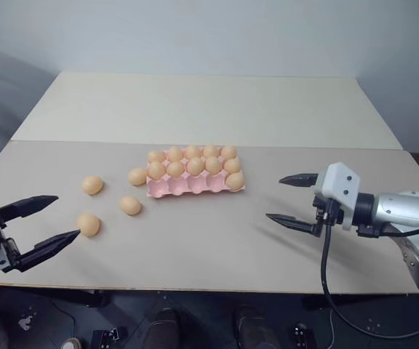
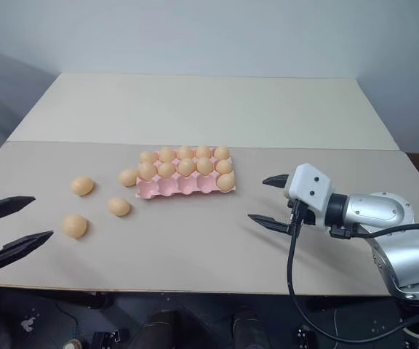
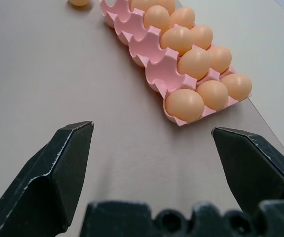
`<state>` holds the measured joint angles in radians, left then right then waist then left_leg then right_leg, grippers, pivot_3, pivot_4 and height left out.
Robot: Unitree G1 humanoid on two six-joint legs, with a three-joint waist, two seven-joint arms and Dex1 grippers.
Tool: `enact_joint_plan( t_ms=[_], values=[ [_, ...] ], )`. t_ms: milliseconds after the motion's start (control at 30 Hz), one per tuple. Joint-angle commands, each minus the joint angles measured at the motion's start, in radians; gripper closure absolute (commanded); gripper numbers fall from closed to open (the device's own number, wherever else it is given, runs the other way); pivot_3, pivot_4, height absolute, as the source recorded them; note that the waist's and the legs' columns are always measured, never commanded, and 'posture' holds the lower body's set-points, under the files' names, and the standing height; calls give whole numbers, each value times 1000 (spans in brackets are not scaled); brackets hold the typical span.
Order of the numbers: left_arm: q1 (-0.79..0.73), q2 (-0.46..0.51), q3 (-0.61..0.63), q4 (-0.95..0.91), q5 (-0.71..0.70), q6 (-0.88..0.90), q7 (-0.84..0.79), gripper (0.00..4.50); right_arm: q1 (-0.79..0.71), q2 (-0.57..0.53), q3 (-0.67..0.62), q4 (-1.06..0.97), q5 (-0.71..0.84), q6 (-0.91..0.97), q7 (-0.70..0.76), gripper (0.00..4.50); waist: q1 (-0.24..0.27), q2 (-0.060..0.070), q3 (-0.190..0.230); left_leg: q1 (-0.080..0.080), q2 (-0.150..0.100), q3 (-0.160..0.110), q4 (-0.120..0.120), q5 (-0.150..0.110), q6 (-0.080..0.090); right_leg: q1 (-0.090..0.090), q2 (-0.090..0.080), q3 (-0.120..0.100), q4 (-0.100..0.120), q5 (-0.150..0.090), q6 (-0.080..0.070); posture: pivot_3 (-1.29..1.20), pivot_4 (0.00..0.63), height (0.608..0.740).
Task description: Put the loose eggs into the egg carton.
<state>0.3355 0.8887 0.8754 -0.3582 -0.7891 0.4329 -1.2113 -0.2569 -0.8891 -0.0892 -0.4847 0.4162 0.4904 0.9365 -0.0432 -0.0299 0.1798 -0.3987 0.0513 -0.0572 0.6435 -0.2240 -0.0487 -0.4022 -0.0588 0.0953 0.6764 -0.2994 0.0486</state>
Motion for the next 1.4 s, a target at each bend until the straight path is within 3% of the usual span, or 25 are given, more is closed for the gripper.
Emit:
enact_joint_plan(
  t_ms=[33,367,667,867,1133,1400],
  values=[
    [-5,18,31,-22,-10,1,2,17,-7,4,-27,-34,17,-10,-8,0,0,0,0,0,0,0,0,0,0,0,0,0,0,0,0,0,150,740],
    [-15,19,22,-88,-45,40,39,17,-14,13,-39,-2,21,-40,19,0,-2,0,0,0,0,0,0,0,0,0,0,0,0,0,0,0,150,740],
    [-1,28,34,-46,16,12,25,17,-63,-35,-57,42,35,-38,76,0,-3,0,0,0,0,0,0,0,0,0,0,0,0,0,0,0,150,740],
    [78,92,62,-42,105,168,121,17,-71,-36,-37,36,40,-60,96,0,-3,0,0,0,0,0,0,0,0,0,0,0,0,0,0,0,150,740],
    [103,-16,103,-39,75,204,187,17,-93,-20,-19,16,49,-53,84,0,-3,0,0,0,0,0,0,0,0,0,0,0,0,0,0,0,150,740],
    [19,-49,-32,-45,124,213,322,17,-104,-17,-27,-3,56,-45,77,0,2,-1,-1,0,-1,0,0,0,0,0,-1,0,0,0,0,0,150,740]
  ],
)
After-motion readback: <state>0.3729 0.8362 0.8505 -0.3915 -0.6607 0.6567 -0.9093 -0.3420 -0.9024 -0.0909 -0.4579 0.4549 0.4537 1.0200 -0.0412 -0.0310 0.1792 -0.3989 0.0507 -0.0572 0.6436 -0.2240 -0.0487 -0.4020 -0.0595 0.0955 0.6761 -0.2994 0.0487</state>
